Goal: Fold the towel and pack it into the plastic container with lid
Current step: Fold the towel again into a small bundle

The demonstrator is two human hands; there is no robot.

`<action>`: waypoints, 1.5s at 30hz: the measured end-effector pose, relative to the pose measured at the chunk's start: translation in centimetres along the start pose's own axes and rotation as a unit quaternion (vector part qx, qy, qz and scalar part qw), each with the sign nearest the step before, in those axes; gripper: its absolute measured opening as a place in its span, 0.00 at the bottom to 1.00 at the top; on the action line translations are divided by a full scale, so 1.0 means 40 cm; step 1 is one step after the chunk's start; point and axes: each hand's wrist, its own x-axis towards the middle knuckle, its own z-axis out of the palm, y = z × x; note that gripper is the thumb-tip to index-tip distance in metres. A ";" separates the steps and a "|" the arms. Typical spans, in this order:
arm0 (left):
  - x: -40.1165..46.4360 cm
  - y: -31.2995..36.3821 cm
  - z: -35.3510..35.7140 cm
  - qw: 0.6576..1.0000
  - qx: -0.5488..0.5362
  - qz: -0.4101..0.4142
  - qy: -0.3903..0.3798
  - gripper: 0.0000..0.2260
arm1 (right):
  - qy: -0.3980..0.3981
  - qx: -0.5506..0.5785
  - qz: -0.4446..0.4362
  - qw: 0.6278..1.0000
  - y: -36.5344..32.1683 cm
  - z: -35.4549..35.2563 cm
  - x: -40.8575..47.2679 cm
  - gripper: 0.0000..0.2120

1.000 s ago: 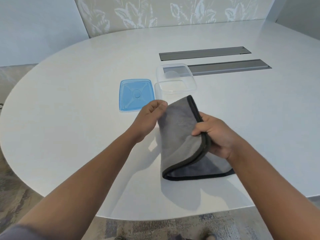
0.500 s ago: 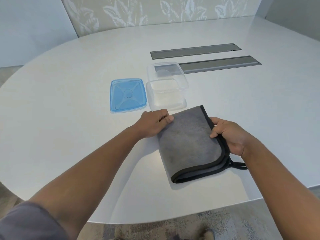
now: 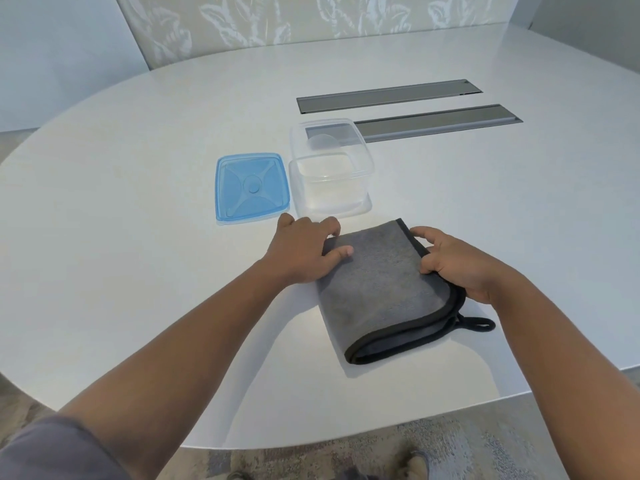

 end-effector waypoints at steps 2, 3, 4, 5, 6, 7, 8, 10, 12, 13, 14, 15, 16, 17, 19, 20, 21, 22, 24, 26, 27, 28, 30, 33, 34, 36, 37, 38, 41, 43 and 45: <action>-0.028 0.031 0.003 0.999 0.005 -0.005 0.051 0.22 | 0.014 -0.034 0.001 0.999 -0.001 0.003 0.001 0.36; -0.049 0.055 0.006 0.997 0.001 0.003 0.075 0.21 | 0.019 -0.050 -0.002 0.999 0.000 0.005 -0.001 0.37; -0.073 0.081 0.011 0.996 -0.011 0.021 0.088 0.19 | 0.021 -0.065 -0.007 0.998 0.000 0.008 -0.003 0.37; -0.100 0.108 0.017 0.995 -0.029 0.041 0.087 0.17 | 0.022 -0.074 -0.012 0.997 0.000 0.010 -0.005 0.37; -0.126 0.132 0.025 0.994 -0.048 0.060 0.074 0.17 | 0.022 -0.079 -0.016 0.997 -0.001 0.011 -0.006 0.36; -0.149 0.154 0.033 0.994 -0.062 0.070 0.053 0.17 | 0.021 -0.081 -0.019 0.996 -0.001 0.012 -0.005 0.35; -0.170 0.171 0.040 0.995 -0.067 0.069 0.027 0.19 | 0.019 -0.081 -0.020 0.996 0.000 0.012 -0.003 0.33; -0.197 0.199 0.048 0.996 -0.070 0.039 -0.029 0.28 | 0.016 -0.075 -0.022 0.997 0.005 0.013 0.005 0.33; -0.213 0.223 0.049 0.995 -0.067 0.011 -0.077 0.38 | 0.018 -0.060 -0.024 0.998 0.009 0.013 0.011 0.33; -0.219 0.235 0.051 0.994 -0.059 0.008 -0.095 0.41 | 0.020 -0.052 -0.025 0.998 0.009 0.011 0.014 0.32; -0.224 0.243 0.054 0.993 -0.047 0.013 -0.108 0.41 | 0.021 -0.047 -0.026 0.998 0.009 0.010 0.017 0.32; -0.230 0.249 0.057 0.992 -0.037 0.019 -0.117 0.40 | 0.021 -0.046 -0.027 0.998 0.010 0.008 0.019 0.33; -0.234 0.252 0.059 0.991 -0.032 0.023 -0.124 0.39 | 0.022 -0.048 -0.029 0.998 0.010 0.007 0.020 0.33; -0.239 0.252 0.061 0.991 -0.032 0.023 -0.131 0.38 | 0.022 -0.051 -0.029 0.998 0.012 0.006 0.022 0.32; -0.245 0.256 0.060 0.989 -0.028 0.020 -0.141 0.38 | 0.023 -0.057 -0.028 0.998 0.016 0.003 0.022 0.33; -0.250 0.260 0.060 0.989 -0.022 0.023 -0.143 0.38 | 0.023 -0.060 -0.028 0.998 0.016 0.004 0.020 0.33; -0.256 0.265 0.061 0.989 -0.013 0.027 -0.143 0.39 | 0.021 -0.064 -0.028 0.997 0.015 0.005 0.017 0.33; -0.261 0.269 0.063 0.989 -0.002 0.034 -0.144 0.40 | 0.019 -0.069 -0.031 0.997 0.013 0.007 0.014 0.33; -0.269 0.273 0.066 0.987 0.021 0.049 -0.153 0.41 | 0.013 -0.086 -0.039 0.995 0.007 0.014 0.006 0.34; -0.268 0.270 0.064 0.982 0.036 0.059 -0.176 0.42 | 0.012 -0.102 -0.045 0.994 0.001 0.022 -0.002 0.33; -0.264 0.267 0.059 0.978 0.035 0.059 -0.195 0.42 | 0.012 -0.109 -0.047 0.993 0.000 0.025 -0.006 0.33; -0.261 0.265 0.051 0.974 0.030 0.059 -0.216 0.43 | 0.009 -0.117 -0.050 0.992 -0.002 0.028 -0.010 0.33; -0.253 0.257 0.035 0.966 0.020 0.060 -0.252 0.43 | 0.006 -0.145 -0.057 0.988 -0.004 0.032 -0.017 0.33; -0.247 0.245 0.022 0.959 0.006 0.064 -0.277 0.42 | 0.021 -0.227 -0.039 0.973 -0.008 0.032 -0.020 0.40; -0.246 0.243 0.021 0.958 0.002 0.066 -0.281 0.42 | 0.026 -0.260 -0.026 0.965 -0.009 0.033 -0.019 0.42; -0.248 0.240 0.023 0.954 -0.005 0.071 -0.291 0.44 | 0.042 -0.335 -0.005 0.941 -0.010 0.040 -0.020 0.45; -0.249 0.240 0.025 0.952 -0.007 0.073 -0.297 0.46 | 0.066 -0.379 -0.009 0.923 -0.008 0.049 -0.020 0.45; -0.250 0.239 0.027 0.952 -0.009 0.072 -0.297 0.47 | 0.105 -0.416 -0.028 0.903 -0.005 0.059 -0.019 0.45; -0.242 0.245 0.032 0.970 -0.052 0.049 -0.231 0.37 | 0.217 -0.419 -0.133 0.871 0.006 0.102 -0.010 0.39; -0.228 0.250 0.027 0.989 -0.123 0.023 -0.078 0.24 | 0.219 -0.420 -0.180 0.862 0.019 0.135 -0.001 0.34; -0.209 0.248 0.032 0.989 -0.137 0.017 0.044 0.16 | 0.194 -0.454 -0.188 0.849 0.041 0.161 0.007 0.32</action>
